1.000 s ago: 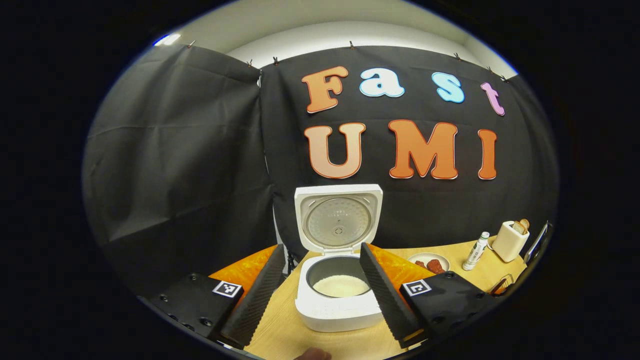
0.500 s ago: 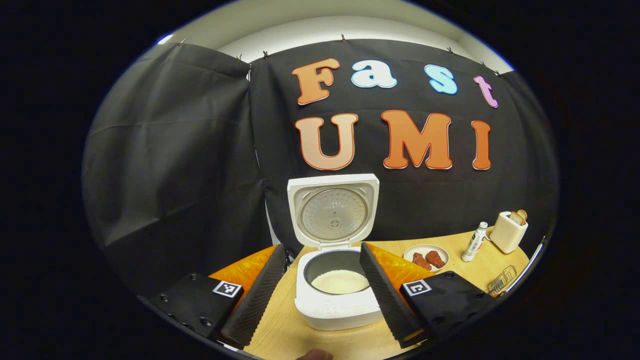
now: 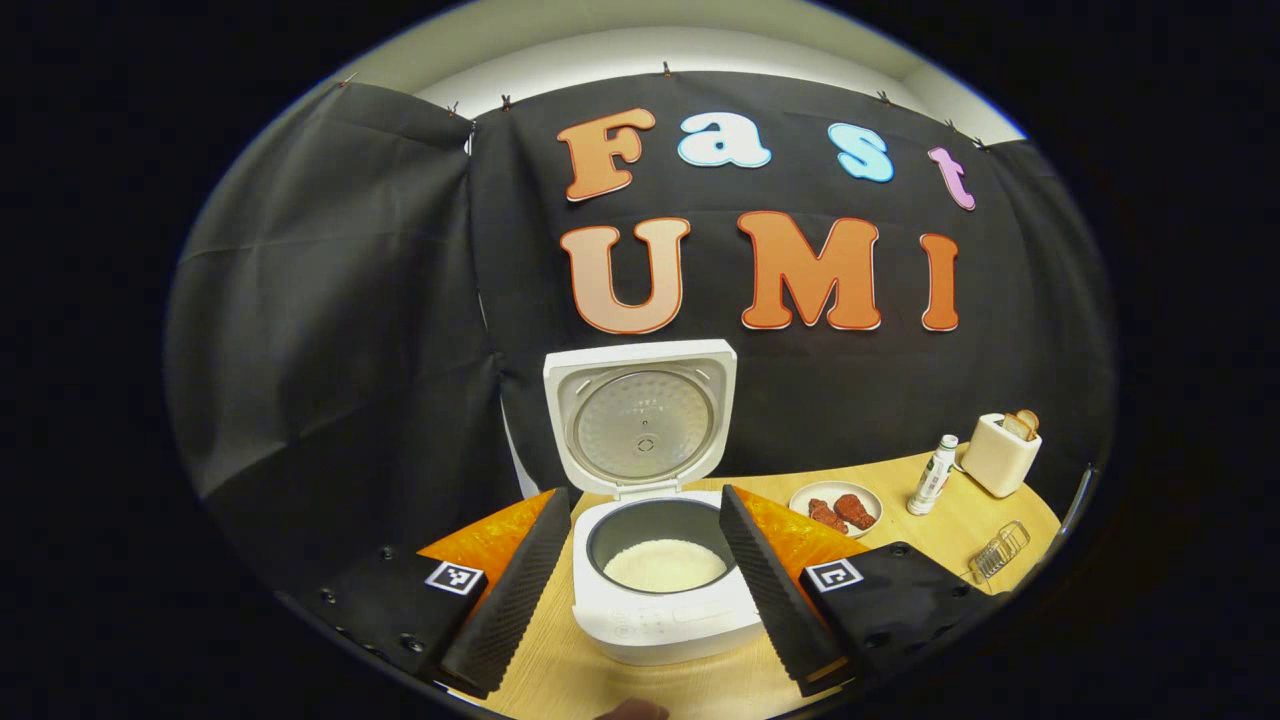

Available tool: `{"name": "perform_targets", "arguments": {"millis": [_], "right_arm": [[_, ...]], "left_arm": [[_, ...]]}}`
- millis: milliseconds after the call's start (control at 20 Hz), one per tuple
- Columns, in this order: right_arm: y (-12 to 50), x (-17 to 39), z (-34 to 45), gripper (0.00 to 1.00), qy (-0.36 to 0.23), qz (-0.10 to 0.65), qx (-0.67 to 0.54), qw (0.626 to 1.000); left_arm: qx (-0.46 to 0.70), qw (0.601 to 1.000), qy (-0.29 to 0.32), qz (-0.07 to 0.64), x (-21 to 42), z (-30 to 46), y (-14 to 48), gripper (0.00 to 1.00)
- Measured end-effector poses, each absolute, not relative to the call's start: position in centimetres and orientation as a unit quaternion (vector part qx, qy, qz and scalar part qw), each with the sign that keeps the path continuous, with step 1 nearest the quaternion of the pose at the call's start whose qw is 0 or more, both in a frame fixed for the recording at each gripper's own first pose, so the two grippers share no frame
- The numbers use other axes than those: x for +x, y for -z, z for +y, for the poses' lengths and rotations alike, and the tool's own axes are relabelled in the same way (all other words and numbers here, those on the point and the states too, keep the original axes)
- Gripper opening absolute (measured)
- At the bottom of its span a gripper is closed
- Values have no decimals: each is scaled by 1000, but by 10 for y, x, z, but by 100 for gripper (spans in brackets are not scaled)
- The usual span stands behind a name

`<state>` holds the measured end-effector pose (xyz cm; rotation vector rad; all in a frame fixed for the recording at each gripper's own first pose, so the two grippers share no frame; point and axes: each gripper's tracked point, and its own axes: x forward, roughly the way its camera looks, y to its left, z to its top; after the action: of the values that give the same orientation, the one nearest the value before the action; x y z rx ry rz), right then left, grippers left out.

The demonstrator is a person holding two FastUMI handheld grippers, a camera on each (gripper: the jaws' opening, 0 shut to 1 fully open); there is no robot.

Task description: Close the left gripper, press the button to open the rice cooker; take a wooden spoon from the chopstick holder with the right hand, scoop a spoonful of rice and pour it into the rice cooker, then put the wooden spoon back into the chopstick holder.

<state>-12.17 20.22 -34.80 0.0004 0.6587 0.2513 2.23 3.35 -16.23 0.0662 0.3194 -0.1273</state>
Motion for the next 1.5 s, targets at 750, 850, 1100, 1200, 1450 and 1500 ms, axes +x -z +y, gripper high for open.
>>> {"name": "perform_targets", "arguments": {"millis": [750, 850, 1100, 1200, 1450, 1500], "right_arm": [[351, -119, 182, 11, -65, 405, 307, 859], [351, -116, 175, 12, -59, 410, 355, 838], [338, -105, 144, 11, -37, 382, 472, 794], [334, -101, 128, 11, -24, 370, 489, 790], [306, -87, 95, 12, -11, 330, 545, 770], [299, -83, 89, 11, -7, 322, 560, 763]], "left_arm": [[12, 985, 58, 164, 28, 31, 167, 100], [14, 985, 50, 162, 28, 32, 165, 100], [10, 987, 45, 156, 28, 30, 161, 100], [6, 987, 48, 154, 29, 27, 160, 100], [11, 988, 55, 147, 36, 25, 157, 100], [10, 988, 57, 146, 38, 24, 157, 100]]}}
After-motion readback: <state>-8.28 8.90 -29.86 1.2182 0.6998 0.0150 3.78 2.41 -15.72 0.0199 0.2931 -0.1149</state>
